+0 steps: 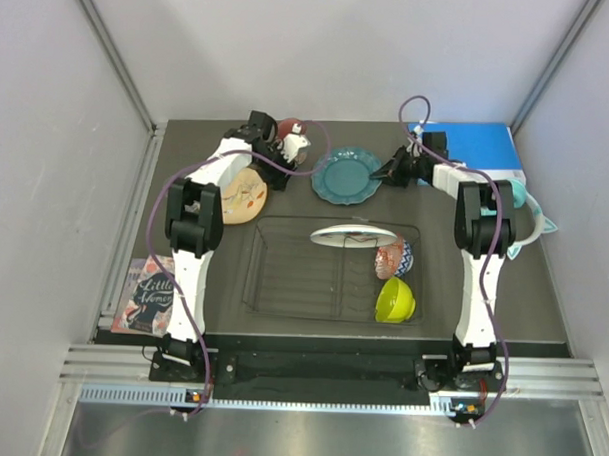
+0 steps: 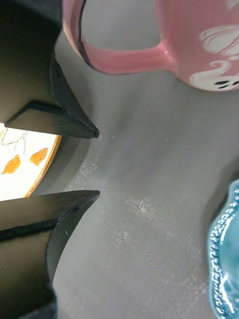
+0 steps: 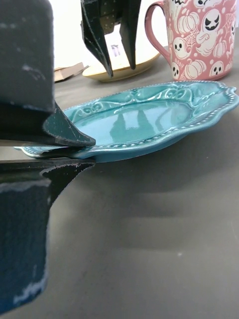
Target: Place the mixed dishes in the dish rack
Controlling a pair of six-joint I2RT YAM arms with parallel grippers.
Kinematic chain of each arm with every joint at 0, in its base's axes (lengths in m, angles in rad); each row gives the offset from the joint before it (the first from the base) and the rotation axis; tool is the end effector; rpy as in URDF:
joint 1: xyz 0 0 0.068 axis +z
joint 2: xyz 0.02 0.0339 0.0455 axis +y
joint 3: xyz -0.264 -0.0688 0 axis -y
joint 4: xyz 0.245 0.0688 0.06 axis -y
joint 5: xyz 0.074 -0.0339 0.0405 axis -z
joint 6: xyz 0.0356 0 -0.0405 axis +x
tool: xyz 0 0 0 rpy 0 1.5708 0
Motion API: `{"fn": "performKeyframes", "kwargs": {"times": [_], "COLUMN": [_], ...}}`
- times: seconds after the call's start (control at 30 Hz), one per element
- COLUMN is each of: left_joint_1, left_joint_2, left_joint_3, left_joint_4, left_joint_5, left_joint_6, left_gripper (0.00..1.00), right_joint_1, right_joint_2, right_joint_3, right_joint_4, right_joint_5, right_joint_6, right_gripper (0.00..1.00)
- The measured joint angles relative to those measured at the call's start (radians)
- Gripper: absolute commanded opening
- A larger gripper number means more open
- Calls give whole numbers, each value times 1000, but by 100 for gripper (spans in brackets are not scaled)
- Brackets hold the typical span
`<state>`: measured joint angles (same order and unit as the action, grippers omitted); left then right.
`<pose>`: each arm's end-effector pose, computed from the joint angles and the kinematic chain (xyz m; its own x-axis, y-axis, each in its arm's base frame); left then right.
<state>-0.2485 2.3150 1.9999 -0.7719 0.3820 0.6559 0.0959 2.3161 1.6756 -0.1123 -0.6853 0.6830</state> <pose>0.4815 -0.1359 0.1941 -0.4383 0.6951 -0.5699 0.8374 0.5462 0.0222 0.5010 0.0708 0.1398 -0.8648 0.4077 -0.2930 0.0154 0.6048 0.7962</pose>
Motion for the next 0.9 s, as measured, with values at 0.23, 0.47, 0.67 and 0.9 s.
{"fn": "performKeyframes", "kwargs": {"times": [0.23, 0.47, 0.67, 0.9], "left_joint_1": [-47, -89, -78, -78], "left_joint_2": [2, 46, 77, 77], "left_joint_3": [75, 96, 73, 74], "left_joint_4": [-6, -24, -55, -61], "left_joint_5": [-16, -58, -122, -133], "left_joint_6": [26, 109, 197, 268], "left_gripper": [52, 51, 51, 51], "right_joint_1": [21, 47, 48, 49], "right_joint_2": [0, 0, 3, 24], "right_joint_3": [0, 10, 35, 63], "right_joint_4": [-39, -135, -175, -193], "right_joint_5": [-16, -59, -62, -70], "right_joint_6": [-37, -108, -128, -138], "right_gripper": [0, 0, 0, 7]}}
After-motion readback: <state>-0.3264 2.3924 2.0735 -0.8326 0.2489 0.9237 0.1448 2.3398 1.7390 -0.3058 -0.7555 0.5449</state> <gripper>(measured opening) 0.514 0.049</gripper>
